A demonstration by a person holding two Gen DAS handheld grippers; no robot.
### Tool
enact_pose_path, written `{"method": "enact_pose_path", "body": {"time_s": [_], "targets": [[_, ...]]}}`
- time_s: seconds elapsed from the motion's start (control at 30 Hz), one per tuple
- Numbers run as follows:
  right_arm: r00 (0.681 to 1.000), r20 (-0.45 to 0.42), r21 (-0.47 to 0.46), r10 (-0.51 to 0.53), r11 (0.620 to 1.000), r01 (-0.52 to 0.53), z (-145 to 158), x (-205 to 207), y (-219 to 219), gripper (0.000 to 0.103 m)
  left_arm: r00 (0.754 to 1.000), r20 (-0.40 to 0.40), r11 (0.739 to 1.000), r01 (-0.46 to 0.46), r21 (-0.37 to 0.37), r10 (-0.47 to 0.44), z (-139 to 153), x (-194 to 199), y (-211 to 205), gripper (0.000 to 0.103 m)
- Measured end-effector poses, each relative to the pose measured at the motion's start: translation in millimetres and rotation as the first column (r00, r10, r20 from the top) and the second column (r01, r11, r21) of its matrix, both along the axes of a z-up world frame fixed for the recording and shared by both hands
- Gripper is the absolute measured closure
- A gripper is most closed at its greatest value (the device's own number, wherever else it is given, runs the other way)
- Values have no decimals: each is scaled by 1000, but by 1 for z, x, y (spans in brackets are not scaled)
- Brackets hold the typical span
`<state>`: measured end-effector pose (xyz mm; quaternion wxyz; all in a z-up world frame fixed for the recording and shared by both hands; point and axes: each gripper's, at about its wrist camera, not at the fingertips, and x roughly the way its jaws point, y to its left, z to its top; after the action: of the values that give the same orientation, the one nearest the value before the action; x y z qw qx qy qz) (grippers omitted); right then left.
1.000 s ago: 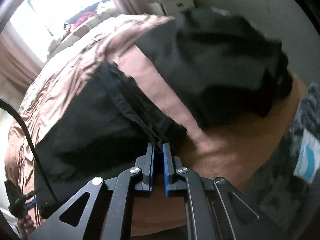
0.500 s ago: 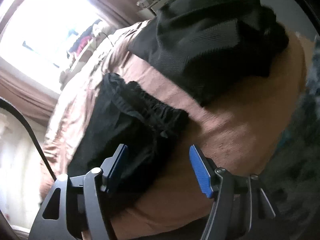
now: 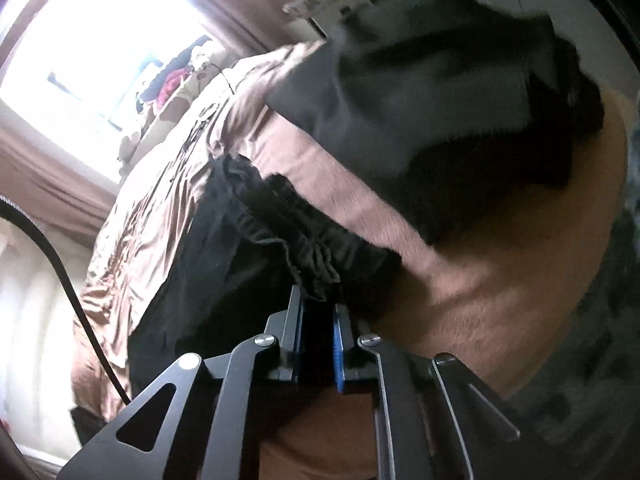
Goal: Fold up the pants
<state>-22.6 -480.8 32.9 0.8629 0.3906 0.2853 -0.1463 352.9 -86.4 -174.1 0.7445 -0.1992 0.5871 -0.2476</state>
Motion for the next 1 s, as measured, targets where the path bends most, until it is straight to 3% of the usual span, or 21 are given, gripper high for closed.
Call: {"method": "enact_pose_path", "body": {"time_s": [0.3, 0.4, 0.47, 0.5, 0.73, 0.87, 0.93, 1.0], "targets": [[999, -43, -17, -26, 1000, 25, -15, 15, 1, 95, 1000, -21, 997, -24, -75, 22, -5, 25, 4, 37], [999, -47, -19, -27, 999, 26, -13, 13, 0, 95, 999, -29, 996, -20, -90, 18, -9, 33, 0, 48], [998, -53, -27, -24, 999, 22, -10, 12, 0, 95, 999, -33, 993, -21, -113, 18, -10, 37, -1, 65], [998, -57, -33, -22, 999, 20, -9, 11, 0, 95, 999, -32, 992, -20, -125, 16, -9, 39, -2, 66], [998, -63, -40, -24, 999, 22, -8, 14, -5, 95, 999, -12, 976, -40, -212, 38, -8, 49, 2, 66], [997, -70, -40, -25, 999, 23, -13, 18, -7, 95, 996, -85, 976, -40, -215, 22, -30, 53, -5, 66], [997, -69, -35, -26, 999, 23, -15, 18, -8, 95, 996, -80, 972, -44, -231, 26, -32, 52, -5, 67], [997, -75, -44, -23, 999, 20, -14, 19, -7, 95, 997, -73, 971, -53, -234, 37, -30, 51, -5, 85]]}}
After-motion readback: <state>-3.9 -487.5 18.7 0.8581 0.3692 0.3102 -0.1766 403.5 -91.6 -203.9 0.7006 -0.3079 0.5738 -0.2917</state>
